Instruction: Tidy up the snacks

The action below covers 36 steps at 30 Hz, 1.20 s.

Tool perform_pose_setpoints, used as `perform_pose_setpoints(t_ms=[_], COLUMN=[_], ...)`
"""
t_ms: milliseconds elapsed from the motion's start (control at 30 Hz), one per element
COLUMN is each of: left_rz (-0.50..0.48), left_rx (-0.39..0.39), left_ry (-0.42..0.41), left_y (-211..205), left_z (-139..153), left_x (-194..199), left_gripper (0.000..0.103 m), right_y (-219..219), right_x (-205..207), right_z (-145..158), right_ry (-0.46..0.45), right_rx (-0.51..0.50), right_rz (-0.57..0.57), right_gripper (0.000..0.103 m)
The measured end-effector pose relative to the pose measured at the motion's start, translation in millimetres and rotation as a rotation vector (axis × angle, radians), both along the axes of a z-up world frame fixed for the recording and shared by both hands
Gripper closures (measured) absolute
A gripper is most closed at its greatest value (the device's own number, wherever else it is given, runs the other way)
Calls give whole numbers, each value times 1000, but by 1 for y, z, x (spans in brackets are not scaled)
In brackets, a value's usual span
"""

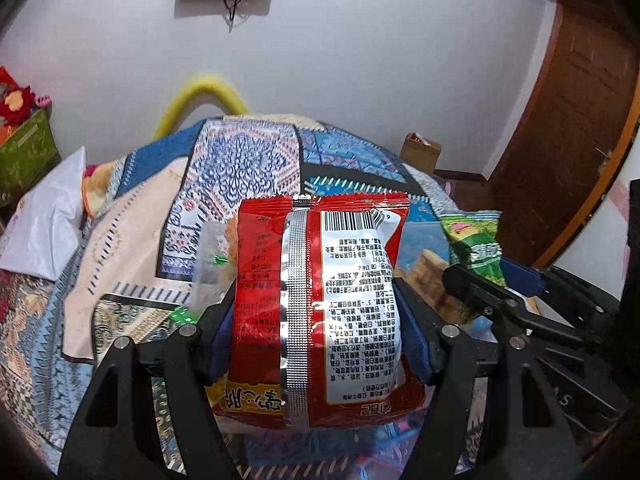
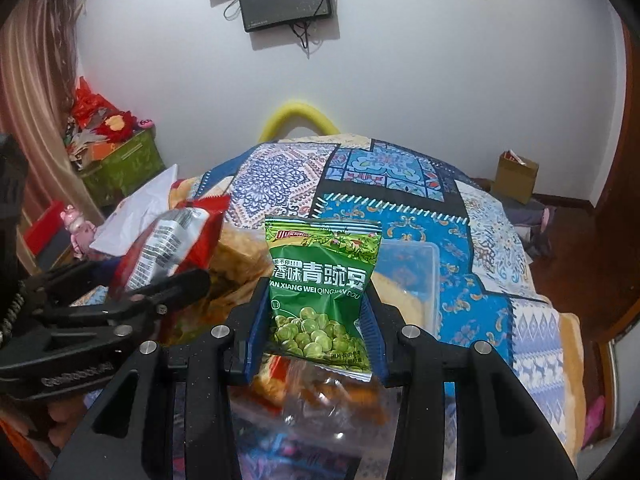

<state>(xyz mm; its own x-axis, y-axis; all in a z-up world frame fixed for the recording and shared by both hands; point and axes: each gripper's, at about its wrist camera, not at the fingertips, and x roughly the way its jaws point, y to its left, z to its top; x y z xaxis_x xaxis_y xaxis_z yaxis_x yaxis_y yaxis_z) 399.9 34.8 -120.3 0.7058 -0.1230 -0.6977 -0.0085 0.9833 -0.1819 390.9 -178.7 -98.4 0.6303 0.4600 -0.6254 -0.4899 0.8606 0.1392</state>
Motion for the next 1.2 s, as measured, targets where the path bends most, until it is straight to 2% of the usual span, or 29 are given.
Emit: perform_pose_setpoints(t_ms=[133,300,400,500,600,933,1067,1200], left_rz=[8,15,5,-6,-11,-11,-13,-12], left_rx=[-16,26,30,7,-7,13,10,67], left_ry=[31,21,23,26,20,-64,-148,-272], left_y=[3,2,3,5,6,4,5,-1], left_z=[-16,-22,-20,-16,-10,38,69,103], left_x=[14,13,8,2,-5,-52,-89,-137], left_gripper=[34,34,34,32,30,30,30,30], right_y=[3,7,5,-1,-6,-26,-35,-44], right_x=[11,12,13,10,5,-35,-60,-92], right_z=[-11,-15,-15,-10,-3,34,54,78], right_ry=[34,21,29,33,21,-50,-94,-150], right_rx=[-14,-43,-43,-19,-1,16,44,89], right_rz=[14,27,29,26,22,11,10,15], right_gripper=[64,62,57,46,44,44,44,44])
